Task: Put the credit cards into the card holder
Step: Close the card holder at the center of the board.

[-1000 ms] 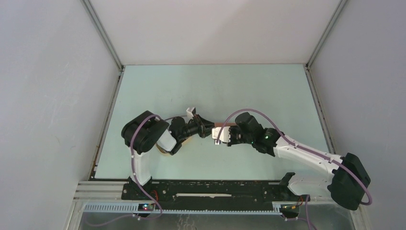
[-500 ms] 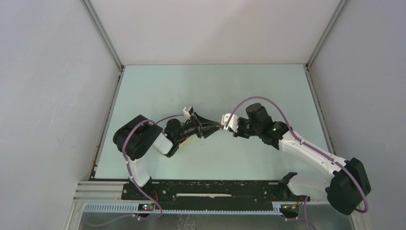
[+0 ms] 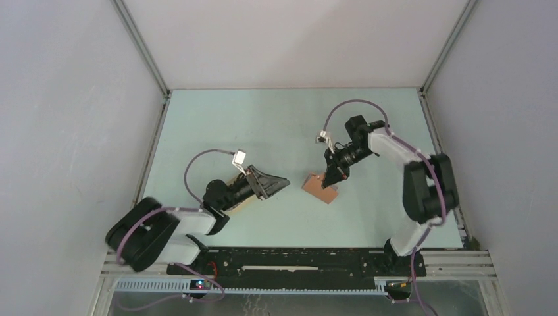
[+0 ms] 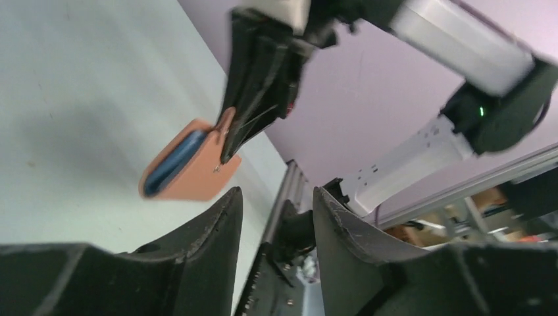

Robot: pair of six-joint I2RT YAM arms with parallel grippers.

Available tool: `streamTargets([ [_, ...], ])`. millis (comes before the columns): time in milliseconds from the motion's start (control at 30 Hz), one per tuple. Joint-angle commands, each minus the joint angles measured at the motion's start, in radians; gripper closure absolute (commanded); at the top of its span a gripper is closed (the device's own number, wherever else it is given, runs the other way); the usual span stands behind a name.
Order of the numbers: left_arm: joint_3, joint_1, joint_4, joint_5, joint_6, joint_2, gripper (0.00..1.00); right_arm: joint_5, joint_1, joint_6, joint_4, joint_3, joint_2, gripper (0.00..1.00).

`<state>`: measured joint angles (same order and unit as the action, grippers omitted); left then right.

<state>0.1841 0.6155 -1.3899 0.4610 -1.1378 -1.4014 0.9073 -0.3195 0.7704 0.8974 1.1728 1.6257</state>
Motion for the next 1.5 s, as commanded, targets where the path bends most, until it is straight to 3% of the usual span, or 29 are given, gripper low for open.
streamTargets([
  [0, 0.046, 0.067, 0.370, -0.138, 0.503, 0.218, 0.49, 0.218, 0.048, 0.146, 0.385, 0.134, 0.214, 1.00],
  [33, 0.077, 0.087, 0.525, -0.164, 0.585, 0.264, 0.46, 0.222, 0.050, 0.158, 0.405, 0.143, 0.244, 1.00],
  [100, 0.118, 0.118, 0.645, -0.199, 0.706, 0.319, 0.37, 0.203, 0.050, 0.127, 0.386, 0.147, 0.271, 1.00],
  [200, 0.136, 0.119, 0.694, -0.179, 0.771, 0.323, 0.26, 0.147, 0.040, 0.032, 0.305, 0.141, 0.283, 0.97],
  [367, 0.173, 0.123, 0.706, -0.116, 0.733, 0.227, 0.27, 0.063, 0.015, -0.074, 0.214, 0.134, 0.316, 0.86],
  [533, 0.213, 0.189, 0.644, -0.132, 0.670, 0.110, 0.35, 0.004, 0.018, -0.134, 0.172, 0.136, 0.363, 0.71],
  [800, 0.347, 0.225, 0.535, -0.082, 0.540, -0.192, 0.59, -0.092, 0.041, -0.186, 0.108, 0.134, 0.316, 0.52],
  [1000, 0.411, 0.224, 0.538, -0.075, 0.505, -0.280, 0.67, -0.167, 0.045, -0.188, 0.064, 0.116, 0.238, 0.40],
  [1467, 0.576, 0.222, 0.786, -0.114, 0.489, -0.452, 0.79, -0.217, 0.058, -0.181, 0.011, 0.086, 0.187, 0.36],
])
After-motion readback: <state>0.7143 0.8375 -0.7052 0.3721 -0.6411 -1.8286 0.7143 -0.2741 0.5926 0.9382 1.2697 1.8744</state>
